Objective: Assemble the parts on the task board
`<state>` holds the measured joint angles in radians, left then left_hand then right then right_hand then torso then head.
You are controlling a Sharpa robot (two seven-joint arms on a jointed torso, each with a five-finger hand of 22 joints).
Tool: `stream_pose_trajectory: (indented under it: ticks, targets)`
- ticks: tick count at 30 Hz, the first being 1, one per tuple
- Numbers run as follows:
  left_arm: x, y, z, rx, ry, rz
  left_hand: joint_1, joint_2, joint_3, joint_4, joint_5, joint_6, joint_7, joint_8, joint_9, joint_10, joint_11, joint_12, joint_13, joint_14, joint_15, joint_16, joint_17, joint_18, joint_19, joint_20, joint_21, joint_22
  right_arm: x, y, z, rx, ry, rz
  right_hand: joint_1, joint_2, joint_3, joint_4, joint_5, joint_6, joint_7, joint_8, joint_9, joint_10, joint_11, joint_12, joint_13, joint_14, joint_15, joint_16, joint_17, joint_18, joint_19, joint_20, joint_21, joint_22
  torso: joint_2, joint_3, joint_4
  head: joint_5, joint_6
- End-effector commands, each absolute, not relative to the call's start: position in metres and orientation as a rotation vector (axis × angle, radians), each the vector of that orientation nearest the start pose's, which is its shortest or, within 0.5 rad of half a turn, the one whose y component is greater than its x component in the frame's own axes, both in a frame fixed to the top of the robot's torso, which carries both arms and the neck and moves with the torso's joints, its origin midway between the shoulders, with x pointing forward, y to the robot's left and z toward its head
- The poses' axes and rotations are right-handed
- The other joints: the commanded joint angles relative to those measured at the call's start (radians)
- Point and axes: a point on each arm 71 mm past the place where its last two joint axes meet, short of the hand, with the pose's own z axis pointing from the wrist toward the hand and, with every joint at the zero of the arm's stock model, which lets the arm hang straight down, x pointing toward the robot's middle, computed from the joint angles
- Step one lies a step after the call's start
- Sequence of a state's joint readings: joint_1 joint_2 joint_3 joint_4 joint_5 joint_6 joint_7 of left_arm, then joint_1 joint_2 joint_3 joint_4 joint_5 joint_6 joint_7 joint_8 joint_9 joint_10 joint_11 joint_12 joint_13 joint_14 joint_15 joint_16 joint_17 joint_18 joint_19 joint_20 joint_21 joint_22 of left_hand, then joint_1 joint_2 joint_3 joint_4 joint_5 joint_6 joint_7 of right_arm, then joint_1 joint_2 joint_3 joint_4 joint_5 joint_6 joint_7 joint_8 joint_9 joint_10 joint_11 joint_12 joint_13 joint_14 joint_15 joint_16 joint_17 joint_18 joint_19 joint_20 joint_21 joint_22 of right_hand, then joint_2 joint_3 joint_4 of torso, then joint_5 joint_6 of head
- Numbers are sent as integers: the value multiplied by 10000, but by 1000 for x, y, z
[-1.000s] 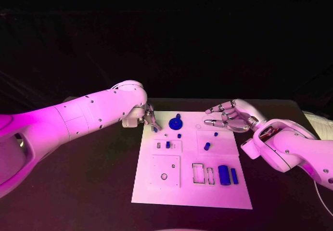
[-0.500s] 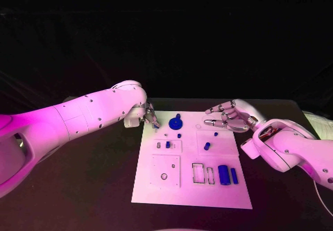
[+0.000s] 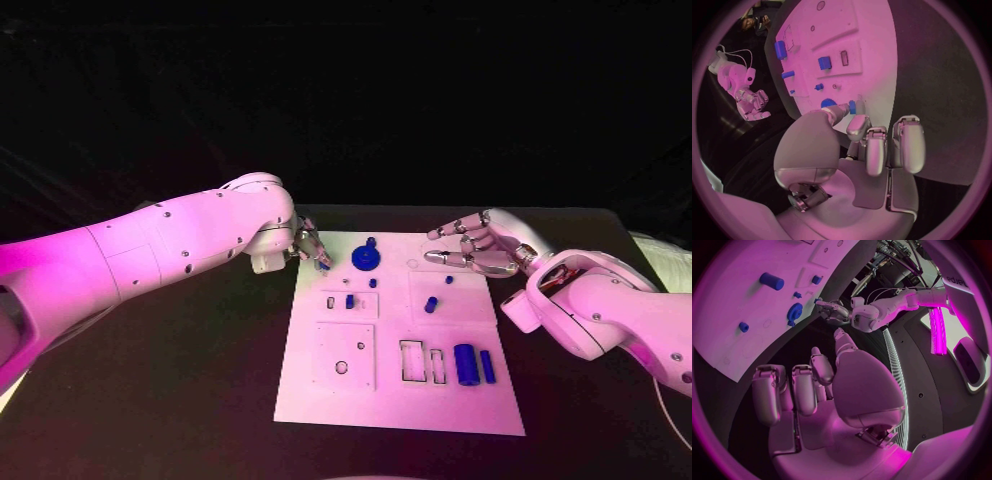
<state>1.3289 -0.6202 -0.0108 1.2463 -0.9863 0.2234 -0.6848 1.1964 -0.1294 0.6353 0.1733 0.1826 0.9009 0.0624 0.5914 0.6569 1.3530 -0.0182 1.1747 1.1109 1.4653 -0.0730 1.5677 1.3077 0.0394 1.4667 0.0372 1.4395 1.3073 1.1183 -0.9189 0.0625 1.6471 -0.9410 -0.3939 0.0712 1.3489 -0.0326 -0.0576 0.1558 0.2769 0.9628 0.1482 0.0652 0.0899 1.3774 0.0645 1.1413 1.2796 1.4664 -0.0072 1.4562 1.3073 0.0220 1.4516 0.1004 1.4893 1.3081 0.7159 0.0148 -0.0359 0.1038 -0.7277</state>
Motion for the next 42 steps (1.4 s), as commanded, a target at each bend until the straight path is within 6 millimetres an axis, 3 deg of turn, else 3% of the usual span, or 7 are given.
stream_pose_trajectory:
  ticks: [1,8,18,22,36,42]
  targets:
    - [537,189,-174,-3501,23014,-3309,-192,-65,1518,-1470,283,147,-83,57,-12,94,-21,44,-13,1055,-11,31,2631,9,183,1,63,1373,461,-202,-170,3063,16304,10790,-9,85,-71,-7,54,67,13,41,10,-22,-30,-11,-11,624,-35,-34,712,196,-54,4,-69,1007,-9,12,16,25,-18]
    - [516,188,-182,-3291,23018,-3709,-473,-162,1687,-1680,842,295,-127,62,-54,108,-64,-106,-204,1055,-41,31,2631,-7,219,-30,111,1439,461,-203,-171,3083,16321,10777,0,94,-80,-7,70,80,10,45,14,-24,-33,-14,-16,623,-38,-38,707,196,-52,2,-69,1008,-29,7,30,42,-44]
    - [497,183,-191,-2570,22383,-3661,-606,-195,1755,-1800,1072,378,-150,76,-68,173,-90,-102,-217,1055,-67,31,2631,-49,316,-56,246,1581,461,-204,-172,3110,16347,10756,14,107,-88,-9,114,89,8,47,17,-20,-36,-5,-13,624,-40,-39,709,197,-54,0,-72,1005,-39,5,45,50,-67]
    - [492,182,-195,-2490,22396,-3645,-781,-263,1763,-1917,1612,447,-179,111,-64,263,-121,-44,-171,1055,-99,31,2631,-77,382,-91,336,1679,461,-203,-173,3109,16356,10763,21,113,-94,-10,140,92,6,46,18,-20,-37,-5,-15,624,-42,-40,709,197,-55,-1,-73,1004,-32,6,45,68,-66]
    - [482,180,-204,-2001,23025,-3306,-824,-274,1753,-1960,1731,466,-188,125,-61,282,-132,-39,-173,1055,-105,31,2631,-83,396,-100,356,1702,461,-203,-173,3108,16383,10770,30,120,-102,-11,178,95,5,45,20,-22,-38,-7,-18,625,-44,-41,709,197,-54,-3,-74,1005,-26,11,48,64,-146]
    - [480,180,-206,-1640,23282,-3055,-827,-326,1700,-2031,1769,476,-196,134,-59,288,-138,-63,-210,1055,-107,31,2631,-83,397,-104,357,1706,461,-203,-174,3117,16387,10770,32,122,-105,-11,190,95,5,45,20,-21,-38,-4,-17,625,-44,-42,708,197,-54,-3,-74,1005,-24,12,47,69,-121]
